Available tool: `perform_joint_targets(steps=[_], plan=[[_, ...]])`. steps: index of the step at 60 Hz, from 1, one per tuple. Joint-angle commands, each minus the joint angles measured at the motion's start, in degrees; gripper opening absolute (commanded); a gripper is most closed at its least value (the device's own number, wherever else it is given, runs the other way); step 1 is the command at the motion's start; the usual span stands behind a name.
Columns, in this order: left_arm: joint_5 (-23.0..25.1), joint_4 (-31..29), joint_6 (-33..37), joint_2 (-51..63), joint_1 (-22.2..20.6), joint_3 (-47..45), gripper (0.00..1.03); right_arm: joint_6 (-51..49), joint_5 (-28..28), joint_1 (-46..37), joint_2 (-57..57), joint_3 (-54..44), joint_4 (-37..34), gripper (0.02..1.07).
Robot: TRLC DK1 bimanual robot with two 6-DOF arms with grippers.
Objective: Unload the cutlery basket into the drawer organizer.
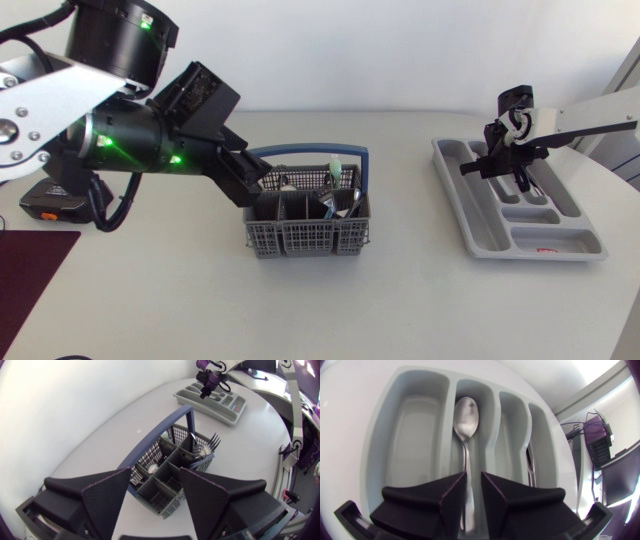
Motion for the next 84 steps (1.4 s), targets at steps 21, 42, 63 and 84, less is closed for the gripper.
perform_joint_targets(steps=[21, 42, 63, 84], plan=[[-1.1, 3.4, 0.7, -1.0, -1.9, -3.7, 0.69, 0.5, -5.2, 0.9, -16.8, -11.6, 1.5, 0.65], [-1.1, 7.5, 3.0, 0.7, -7.5, -5.5, 0.69, -2.6, -14.4, 4.3, -38.3, -30.1, 3.7, 0.69], [7.3, 10.9, 5.3, 9.7, -3.1, -0.1, 0.69, -4.2, -17.6, 12.4, -54.5, -44.3, 4.6, 0.69], [11.7, 10.6, 7.8, 16.0, -1.7, 5.0, 0.68, -5.9, -19.5, 14.4, -58.2, -51.6, 8.4, 0.74]])
